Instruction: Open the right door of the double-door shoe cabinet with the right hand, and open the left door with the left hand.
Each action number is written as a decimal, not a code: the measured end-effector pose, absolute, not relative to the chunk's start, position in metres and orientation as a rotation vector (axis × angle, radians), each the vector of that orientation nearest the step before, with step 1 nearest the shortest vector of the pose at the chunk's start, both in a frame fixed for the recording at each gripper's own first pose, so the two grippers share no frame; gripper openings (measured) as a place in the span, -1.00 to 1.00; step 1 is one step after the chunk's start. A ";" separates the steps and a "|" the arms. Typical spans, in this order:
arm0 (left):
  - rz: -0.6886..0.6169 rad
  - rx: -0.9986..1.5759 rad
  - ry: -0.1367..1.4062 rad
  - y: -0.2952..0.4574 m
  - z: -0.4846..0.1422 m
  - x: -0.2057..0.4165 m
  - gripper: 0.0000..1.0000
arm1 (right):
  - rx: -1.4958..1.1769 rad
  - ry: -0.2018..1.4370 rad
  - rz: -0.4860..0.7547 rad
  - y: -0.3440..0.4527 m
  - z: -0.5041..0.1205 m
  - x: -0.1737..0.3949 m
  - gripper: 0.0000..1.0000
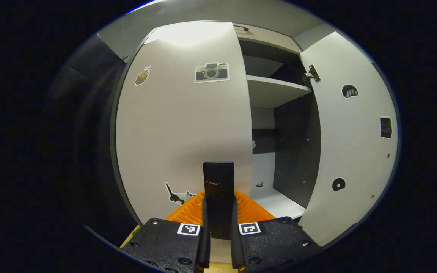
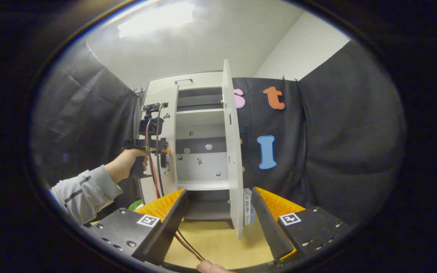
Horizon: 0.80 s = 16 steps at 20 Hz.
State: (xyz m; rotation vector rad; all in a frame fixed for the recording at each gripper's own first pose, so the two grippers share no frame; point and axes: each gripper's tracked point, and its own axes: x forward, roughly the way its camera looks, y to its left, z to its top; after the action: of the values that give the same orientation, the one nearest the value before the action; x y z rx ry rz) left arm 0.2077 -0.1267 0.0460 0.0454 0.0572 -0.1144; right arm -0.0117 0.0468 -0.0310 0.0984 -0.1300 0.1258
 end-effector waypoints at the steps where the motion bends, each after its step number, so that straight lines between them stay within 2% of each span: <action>1: -0.130 0.049 0.056 -0.123 0.047 0.198 -0.54 | 0.098 -0.131 0.123 0.048 -0.032 -0.010 0.96; 10: -0.196 0.062 0.024 -0.081 0.053 0.137 -0.55 | 0.103 -0.118 0.077 0.043 -0.037 -0.006 0.98; 15: -0.162 0.087 0.026 -0.047 0.055 0.110 -0.55 | 0.122 -0.120 0.072 0.045 -0.038 -0.007 0.96; 16: -0.156 0.092 0.024 -0.041 0.055 0.105 -0.61 | 0.123 -0.116 0.073 0.047 -0.040 -0.007 0.98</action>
State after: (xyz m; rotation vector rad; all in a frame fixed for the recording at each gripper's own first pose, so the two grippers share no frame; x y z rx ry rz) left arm 0.1054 -0.0409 0.0551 0.0920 0.0241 -0.1558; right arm -0.0071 0.0468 -0.0400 0.1228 -0.1159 0.0726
